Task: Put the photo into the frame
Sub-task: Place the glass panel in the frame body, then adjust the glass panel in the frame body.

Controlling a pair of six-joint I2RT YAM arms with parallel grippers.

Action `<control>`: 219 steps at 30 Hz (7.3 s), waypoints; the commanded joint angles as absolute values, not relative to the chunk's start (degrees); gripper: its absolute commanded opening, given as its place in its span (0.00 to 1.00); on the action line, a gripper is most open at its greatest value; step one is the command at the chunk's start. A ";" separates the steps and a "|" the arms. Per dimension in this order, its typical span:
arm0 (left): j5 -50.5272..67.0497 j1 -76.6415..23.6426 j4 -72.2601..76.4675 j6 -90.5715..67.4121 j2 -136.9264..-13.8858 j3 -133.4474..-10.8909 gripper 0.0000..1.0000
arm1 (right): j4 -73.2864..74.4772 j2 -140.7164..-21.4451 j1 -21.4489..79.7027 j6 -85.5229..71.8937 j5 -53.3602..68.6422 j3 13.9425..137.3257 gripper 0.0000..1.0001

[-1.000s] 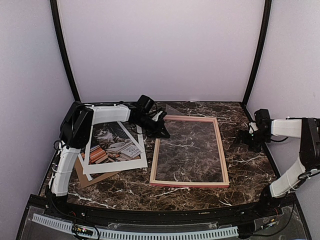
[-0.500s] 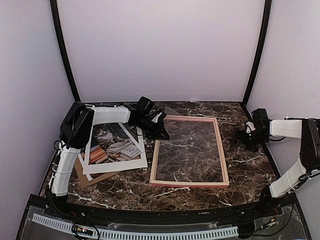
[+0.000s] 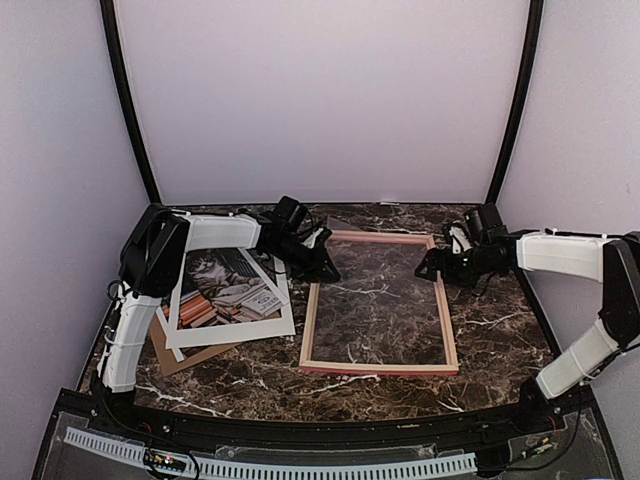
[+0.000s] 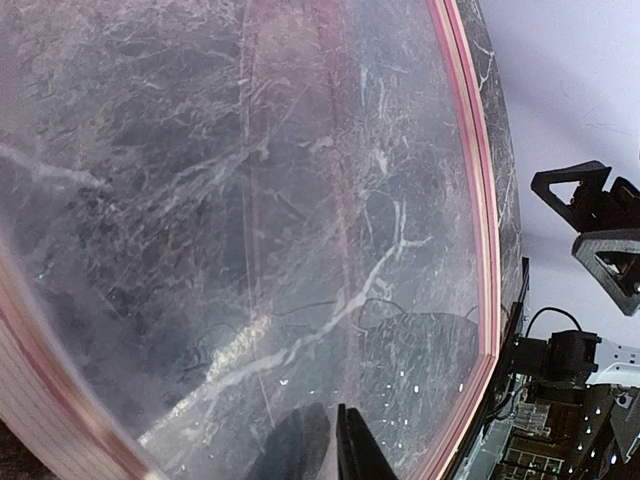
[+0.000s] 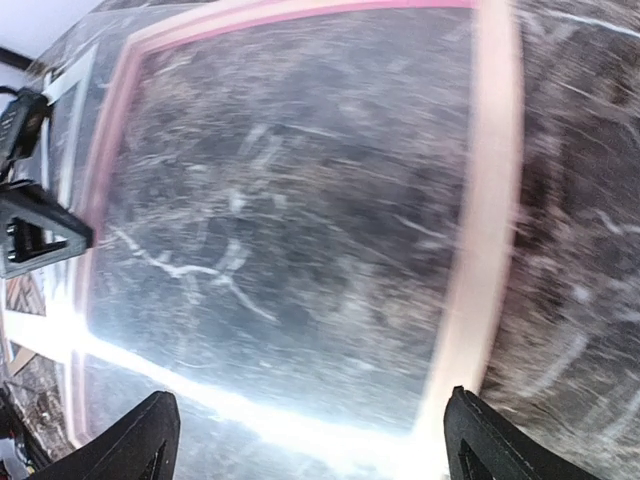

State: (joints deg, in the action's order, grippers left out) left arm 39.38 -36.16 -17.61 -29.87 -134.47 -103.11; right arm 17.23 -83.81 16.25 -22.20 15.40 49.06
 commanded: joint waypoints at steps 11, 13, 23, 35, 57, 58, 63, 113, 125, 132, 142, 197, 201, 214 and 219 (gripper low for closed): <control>39.47 -36.73 -17.33 -30.27 -132.11 -102.26 0.20 | 9.38 -96.29 28.12 -26.40 18.78 55.83 0.92; 39.46 -36.69 -17.32 -30.28 -132.16 -102.24 0.20 | 8.72 -97.53 28.83 -26.78 19.10 55.79 0.91; 39.33 -36.73 -17.64 -30.04 -132.09 -102.61 0.27 | 6.15 -100.15 29.71 -28.49 19.33 53.41 0.91; 37.33 -36.69 -21.21 -28.19 -130.81 -103.88 0.41 | 5.80 -99.85 29.71 -28.89 18.95 51.78 0.91; 27.86 -36.17 -29.42 -22.50 -124.52 -103.80 0.57 | 6.05 -99.42 29.72 -28.75 18.28 51.42 0.91; 27.16 -36.09 -29.77 -22.13 -124.36 -103.80 0.57 | 6.03 -99.34 29.71 -28.74 18.28 51.48 0.91; 24.17 -35.87 -30.90 -20.28 -123.36 -103.95 0.58 | 6.79 -98.89 29.71 -28.40 18.03 52.29 0.91; 14.08 -35.86 -25.36 -19.65 -123.43 -98.35 0.57 | 22.73 -94.11 18.51 -18.01 -2.45 52.63 0.47; 12.98 -35.86 -24.46 -18.92 -123.26 -97.75 0.57 | 23.34 -94.93 18.28 -15.66 -1.38 50.69 0.27; 10.38 -35.94 -23.86 -18.81 -123.29 -96.76 0.58 | 24.01 -92.86 18.28 -15.51 -0.94 49.02 0.25; 7.29 -37.60 -23.07 -17.93 -124.24 -97.05 0.61 | 24.49 -91.23 18.33 -15.82 -0.18 47.54 0.22; 5.31 -44.36 -23.34 -25.04 -121.12 -88.09 0.50 | 25.20 -94.02 18.28 -14.04 0.97 52.29 0.23; 2.46 -44.31 -23.16 -24.14 -119.88 -88.61 0.52 | 24.95 -94.35 18.29 -13.81 1.10 52.36 0.23; -1.99 -38.34 -21.61 -18.72 -123.98 -98.80 0.63 | 24.52 -93.83 18.28 -12.47 2.90 52.69 0.22; -1.73 -36.94 -21.28 -17.07 -127.25 -103.42 0.64 | 24.10 -93.83 18.28 -11.28 6.10 52.86 0.22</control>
State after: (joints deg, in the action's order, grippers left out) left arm -1.39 -37.58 -21.67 -19.55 -124.95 -100.57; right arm 24.91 -93.67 18.46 -12.78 2.76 51.42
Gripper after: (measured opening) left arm 0.637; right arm 0.218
